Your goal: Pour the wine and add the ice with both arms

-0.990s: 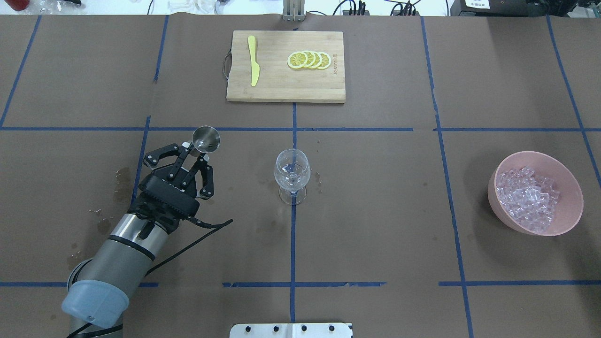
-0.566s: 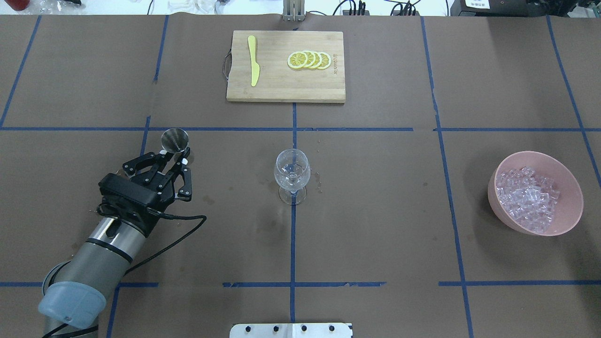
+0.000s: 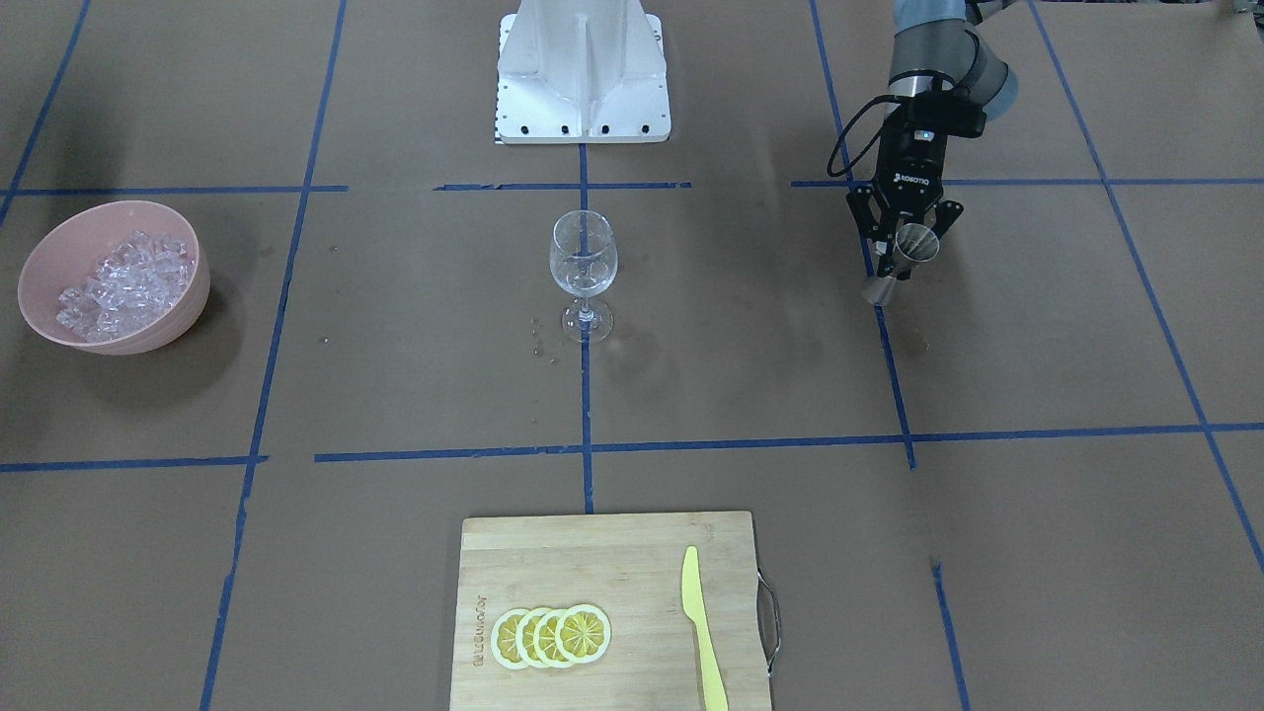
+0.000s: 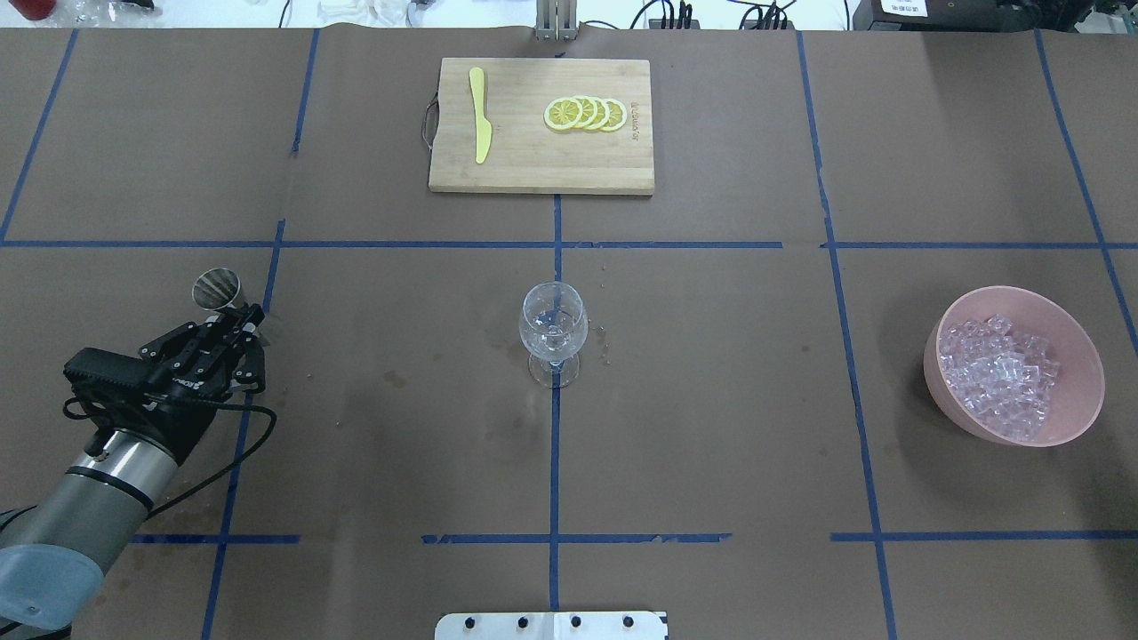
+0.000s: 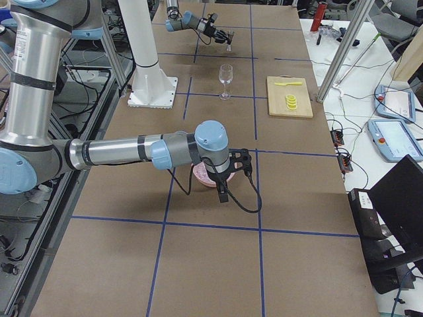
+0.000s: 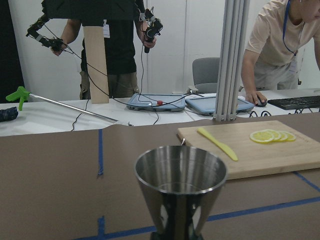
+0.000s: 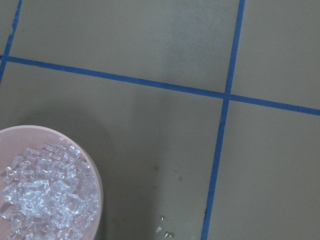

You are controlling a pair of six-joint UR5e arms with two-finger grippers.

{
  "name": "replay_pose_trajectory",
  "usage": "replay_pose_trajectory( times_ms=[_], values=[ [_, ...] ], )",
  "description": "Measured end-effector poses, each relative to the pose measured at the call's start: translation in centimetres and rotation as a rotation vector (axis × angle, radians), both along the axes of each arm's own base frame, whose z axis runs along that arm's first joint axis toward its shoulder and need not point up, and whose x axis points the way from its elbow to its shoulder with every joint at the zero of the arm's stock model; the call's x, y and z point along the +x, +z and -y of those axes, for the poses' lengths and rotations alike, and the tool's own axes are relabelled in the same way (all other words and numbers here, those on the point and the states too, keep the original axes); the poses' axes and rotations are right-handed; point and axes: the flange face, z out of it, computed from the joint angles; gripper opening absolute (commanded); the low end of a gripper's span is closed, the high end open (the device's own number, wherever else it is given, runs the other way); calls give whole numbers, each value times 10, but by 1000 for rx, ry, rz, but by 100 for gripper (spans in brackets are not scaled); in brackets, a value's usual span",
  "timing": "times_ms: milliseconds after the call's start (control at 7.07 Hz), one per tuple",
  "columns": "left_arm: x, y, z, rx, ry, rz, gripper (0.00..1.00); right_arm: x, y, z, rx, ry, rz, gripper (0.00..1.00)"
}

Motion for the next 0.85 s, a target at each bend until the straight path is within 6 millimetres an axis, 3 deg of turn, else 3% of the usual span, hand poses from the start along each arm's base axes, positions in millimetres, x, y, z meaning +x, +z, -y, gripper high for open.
replay_pose_trajectory(
  times_ms=[283, 707, 849],
  values=[
    [6, 38, -1, -44, -8, 7, 0, 0, -1, 0, 3, 1, 0, 100],
    [13, 68, -1, -68, -26, 21, 0, 3, -3, 0, 7, 7, 1, 100],
    [13, 71, -1, -67, -34, 25, 26, 4, -4, 0, 8, 9, 1, 100]
  ],
)
